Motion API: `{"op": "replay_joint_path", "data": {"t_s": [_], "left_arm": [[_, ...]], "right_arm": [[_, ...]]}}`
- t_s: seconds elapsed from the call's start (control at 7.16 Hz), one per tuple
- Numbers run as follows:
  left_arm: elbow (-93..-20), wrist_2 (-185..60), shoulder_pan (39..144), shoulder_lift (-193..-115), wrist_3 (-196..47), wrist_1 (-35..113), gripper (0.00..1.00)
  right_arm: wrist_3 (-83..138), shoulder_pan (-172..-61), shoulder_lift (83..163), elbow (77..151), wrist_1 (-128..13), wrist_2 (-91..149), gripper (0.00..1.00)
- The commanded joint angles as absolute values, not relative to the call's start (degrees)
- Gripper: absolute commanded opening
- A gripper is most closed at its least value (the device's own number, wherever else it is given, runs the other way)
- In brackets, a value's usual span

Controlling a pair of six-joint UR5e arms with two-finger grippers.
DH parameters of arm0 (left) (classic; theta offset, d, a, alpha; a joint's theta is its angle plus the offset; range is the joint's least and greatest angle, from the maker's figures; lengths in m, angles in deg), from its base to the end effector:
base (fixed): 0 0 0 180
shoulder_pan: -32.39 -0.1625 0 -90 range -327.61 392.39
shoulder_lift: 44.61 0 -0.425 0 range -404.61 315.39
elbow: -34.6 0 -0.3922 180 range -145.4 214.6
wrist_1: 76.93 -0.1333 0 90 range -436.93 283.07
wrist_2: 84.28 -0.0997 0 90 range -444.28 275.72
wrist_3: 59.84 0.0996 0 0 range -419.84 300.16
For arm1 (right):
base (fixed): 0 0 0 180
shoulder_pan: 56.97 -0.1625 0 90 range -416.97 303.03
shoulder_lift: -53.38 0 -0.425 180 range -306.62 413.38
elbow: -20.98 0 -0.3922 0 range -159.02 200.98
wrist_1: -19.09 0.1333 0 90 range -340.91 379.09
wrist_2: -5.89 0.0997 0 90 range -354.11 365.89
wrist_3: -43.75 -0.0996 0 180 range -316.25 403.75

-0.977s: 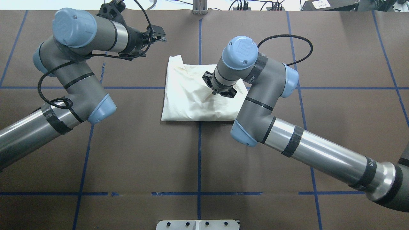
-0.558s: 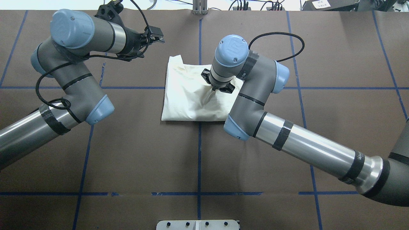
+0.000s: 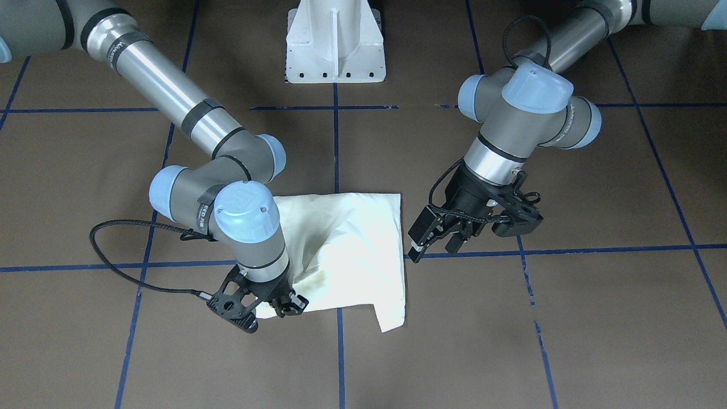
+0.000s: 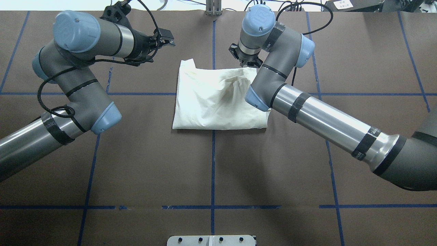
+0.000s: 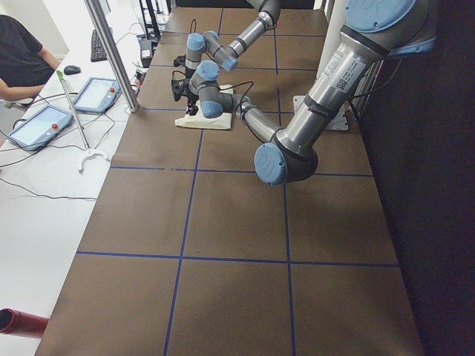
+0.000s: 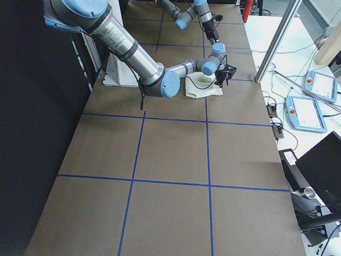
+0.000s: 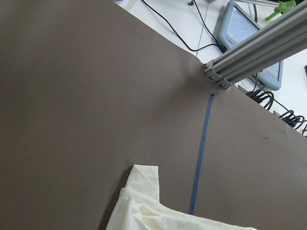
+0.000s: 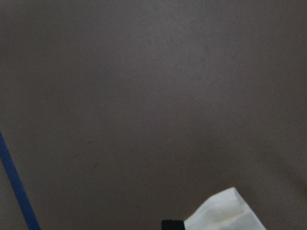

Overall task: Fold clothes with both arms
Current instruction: 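Release the fold and press the right gripper down on the bundle top, then press and smooth the bundle with the left gripper while the right arm withdraws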

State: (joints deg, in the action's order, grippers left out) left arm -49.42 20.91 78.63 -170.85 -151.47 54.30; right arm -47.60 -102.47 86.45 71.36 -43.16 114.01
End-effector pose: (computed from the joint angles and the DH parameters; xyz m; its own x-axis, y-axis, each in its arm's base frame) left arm 0.4156 -0.5890 0.2436 0.2045 -0.2533 -0.9455 0.5312 0.8401 -0.1101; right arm -0.5354 -0.6908 0.2740 0.4826 0.5231 0.7025 -0.5351 0.8111 -0.2363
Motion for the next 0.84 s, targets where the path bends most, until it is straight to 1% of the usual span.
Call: {"op": "replay_joint_path", "data": {"t_s": [0.0, 0.14, 0.28, 0.42, 0.56, 0.7], "left_arm": [[-48.7, 20.8, 77.7, -171.6, -154.7, 54.5, 1.0], [-48.5, 20.6, 75.0, -172.9, -155.0, 54.2, 1.0], [-45.1, 20.1, 72.8, -176.3, -156.9, 52.5, 1.0], [-40.1, 18.5, 70.7, -182.6, -157.0, 46.4, 0.91], [-40.1, 15.3, 68.3, -185.2, -157.1, 39.4, 0.04], [-39.8, 15.1, 67.6, -185.3, -156.1, 39.1, 0.0]], "right_arm": [[-41.6, -109.9, 87.3, 75.6, -48.3, 122.4, 0.0], [-37.7, -111.3, 90.6, 81.6, -52.9, 123.4, 0.0], [-34.7, -113.7, 96.1, 87.8, -53.8, 126.3, 0.0], [-31.2, -116.2, 100.6, 91.5, -53.6, 130.0, 0.0], [-29.8, -117.2, 102.3, 93.5, -53.7, 131.3, 0.0], [-29.8, -117.4, 102.8, 93.7, -53.6, 131.4, 0.0]]}}
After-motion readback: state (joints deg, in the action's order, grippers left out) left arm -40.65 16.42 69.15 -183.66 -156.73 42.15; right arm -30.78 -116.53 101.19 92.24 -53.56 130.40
